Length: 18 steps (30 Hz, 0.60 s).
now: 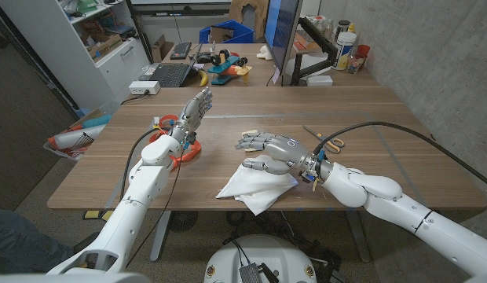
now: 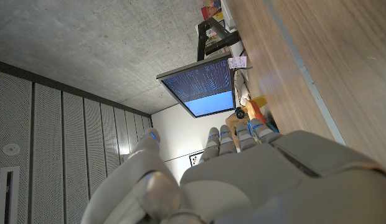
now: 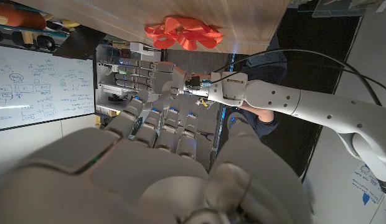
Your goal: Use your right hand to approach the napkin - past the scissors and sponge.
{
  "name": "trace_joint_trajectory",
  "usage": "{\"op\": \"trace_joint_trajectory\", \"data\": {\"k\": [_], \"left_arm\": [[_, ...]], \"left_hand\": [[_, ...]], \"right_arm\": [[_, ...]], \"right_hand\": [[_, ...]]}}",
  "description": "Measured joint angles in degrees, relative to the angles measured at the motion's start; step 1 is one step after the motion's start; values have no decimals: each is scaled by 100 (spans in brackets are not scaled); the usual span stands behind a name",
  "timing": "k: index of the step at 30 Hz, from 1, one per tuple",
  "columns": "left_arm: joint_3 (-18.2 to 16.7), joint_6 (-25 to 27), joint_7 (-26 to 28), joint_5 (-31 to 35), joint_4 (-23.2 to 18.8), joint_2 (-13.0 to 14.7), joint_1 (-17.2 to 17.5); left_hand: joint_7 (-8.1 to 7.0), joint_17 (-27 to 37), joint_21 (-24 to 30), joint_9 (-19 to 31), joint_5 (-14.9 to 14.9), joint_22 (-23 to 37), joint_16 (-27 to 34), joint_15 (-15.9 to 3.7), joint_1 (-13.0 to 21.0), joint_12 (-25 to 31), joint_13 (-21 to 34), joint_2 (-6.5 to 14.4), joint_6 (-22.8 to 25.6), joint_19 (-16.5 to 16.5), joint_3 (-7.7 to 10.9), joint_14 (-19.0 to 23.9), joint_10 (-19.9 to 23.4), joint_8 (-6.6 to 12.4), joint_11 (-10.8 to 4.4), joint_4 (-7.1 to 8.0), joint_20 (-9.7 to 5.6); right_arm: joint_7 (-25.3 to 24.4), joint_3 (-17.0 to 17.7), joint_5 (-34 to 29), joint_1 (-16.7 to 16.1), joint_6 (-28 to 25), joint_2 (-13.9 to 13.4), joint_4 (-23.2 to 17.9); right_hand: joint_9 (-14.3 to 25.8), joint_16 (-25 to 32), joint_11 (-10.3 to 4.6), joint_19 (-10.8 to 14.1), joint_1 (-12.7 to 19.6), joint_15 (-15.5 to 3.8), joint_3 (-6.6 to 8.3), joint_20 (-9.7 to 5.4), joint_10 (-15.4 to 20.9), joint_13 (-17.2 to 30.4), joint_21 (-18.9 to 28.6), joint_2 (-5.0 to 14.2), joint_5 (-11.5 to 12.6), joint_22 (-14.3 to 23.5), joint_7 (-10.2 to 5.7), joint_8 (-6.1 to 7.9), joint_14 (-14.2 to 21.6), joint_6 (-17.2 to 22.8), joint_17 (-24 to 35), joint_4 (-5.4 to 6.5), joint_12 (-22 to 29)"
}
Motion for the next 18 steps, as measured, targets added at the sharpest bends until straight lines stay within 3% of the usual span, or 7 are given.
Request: {"op": "trace_joint_trajectory", "data": {"k": [18], "left_arm": [[-6,-1,-25,0,-46,23,-1]], "left_hand": [[0,0,-59,0,0,29,0,0,0,0,0,0,-1,15,7,0,0,0,0,-7,14]], "right_arm": [[65,-197,-369,34,-445,-84,-128]], "right_hand": [[0,0,-23,12,40,39,-25,49,-24,0,0,-40,0,0,-21,-23,-39,-23,1,-69,-45]]}}
